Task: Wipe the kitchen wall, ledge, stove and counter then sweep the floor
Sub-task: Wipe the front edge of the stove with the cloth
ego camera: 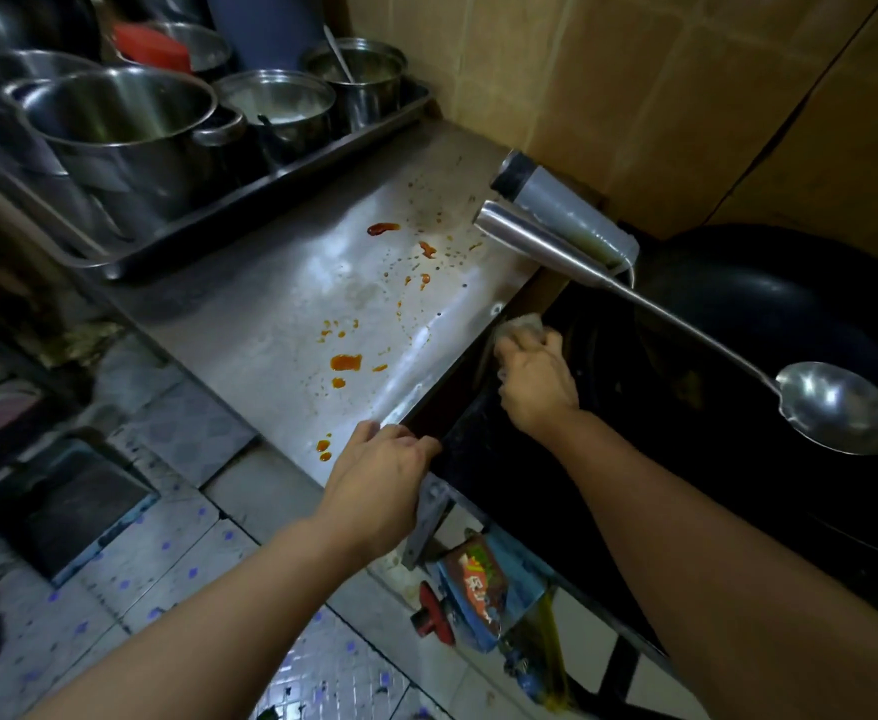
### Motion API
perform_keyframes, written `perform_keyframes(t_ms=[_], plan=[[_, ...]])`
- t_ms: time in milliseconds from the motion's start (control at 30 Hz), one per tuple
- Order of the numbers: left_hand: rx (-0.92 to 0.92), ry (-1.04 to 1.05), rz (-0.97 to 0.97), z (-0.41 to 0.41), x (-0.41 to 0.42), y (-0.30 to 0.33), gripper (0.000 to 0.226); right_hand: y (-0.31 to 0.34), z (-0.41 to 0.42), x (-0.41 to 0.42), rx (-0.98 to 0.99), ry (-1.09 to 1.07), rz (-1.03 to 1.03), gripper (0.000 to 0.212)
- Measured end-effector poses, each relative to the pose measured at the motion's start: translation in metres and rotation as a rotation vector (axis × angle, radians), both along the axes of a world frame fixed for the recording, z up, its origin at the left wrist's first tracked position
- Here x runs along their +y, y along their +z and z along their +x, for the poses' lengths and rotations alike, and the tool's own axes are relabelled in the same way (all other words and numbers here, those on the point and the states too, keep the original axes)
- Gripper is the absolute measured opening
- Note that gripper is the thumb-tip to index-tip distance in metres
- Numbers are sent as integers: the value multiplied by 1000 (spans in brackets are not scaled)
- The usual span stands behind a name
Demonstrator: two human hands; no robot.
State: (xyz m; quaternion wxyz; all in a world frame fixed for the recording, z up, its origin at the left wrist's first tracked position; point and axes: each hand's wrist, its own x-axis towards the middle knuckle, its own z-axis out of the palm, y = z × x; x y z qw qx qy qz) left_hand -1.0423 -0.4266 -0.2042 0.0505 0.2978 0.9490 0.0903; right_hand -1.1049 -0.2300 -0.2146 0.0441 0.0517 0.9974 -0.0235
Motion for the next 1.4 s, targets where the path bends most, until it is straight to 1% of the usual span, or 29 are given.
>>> perform_keyframes(t_ms=[67, 200, 233, 300, 333, 400, 467, 533, 600, 700, 733, 833, 867, 967, 1067, 1133, 1167, 1233, 1300, 1400], plan=[[2, -2, -9, 3, -1, 3, 55, -1, 14, -8, 80, 60, -36, 40], [-16, 10, -25, 7, -5, 4, 47, -5, 58, -46, 232, 145, -255, 29], [-18, 11, -29, 9, -7, 6, 44, -7, 67, -54, 256, 154, -303, 27], [-7, 17, -22, 12, -12, 8, 39, -8, 77, -59, 242, 171, -343, 28], [-9, 19, -17, 12, -13, 9, 37, -7, 76, -55, 222, 188, -343, 30], [-14, 8, -10, 13, -16, 7, 37, -7, 64, -39, 184, 193, -286, 45], [-11, -2, 7, 14, -17, 5, 38, -8, 46, -19, 172, 90, -222, 60], [-17, -9, 12, 14, -19, 5, 40, -8, 37, -12, 151, -1, -225, 66], [-16, -5, 18, 14, -20, 6, 41, -8, 45, -22, 167, 16, -237, 59], [-29, 14, 28, 15, -23, 5, 40, -13, 81, -55, 295, 162, -317, 38], [-40, 22, 31, 17, -24, 6, 39, -14, 94, -66, 303, 188, -361, 34], [-58, 39, 28, 20, -28, 10, 37, -12, 114, -85, 298, 216, -417, 38], [-55, 38, 24, 21, -30, 12, 37, -12, 115, -86, 295, 226, -417, 36], [-48, 43, 19, 23, -34, 15, 36, -13, 112, -86, 176, 232, -333, 33], [-49, 31, 5, 25, -34, 18, 34, -14, 107, -90, 174, 194, -247, 30], [-37, 20, -6, 25, -32, 20, 34, -11, 108, -88, 193, 223, -234, 29], [-31, 18, -10, 26, -31, 21, 34, -9, 110, -86, 173, 245, -217, 29], [-36, 11, -13, 27, -28, 22, 36, -5, 122, -77, 159, 264, -213, 36], [-47, 15, -15, 29, -26, 22, 40, -1, 139, -66, 155, 217, -197, 47], [-57, 29, -16, 29, -23, 25, 41, -3, 167, -45, 112, 140, -135, 49]])
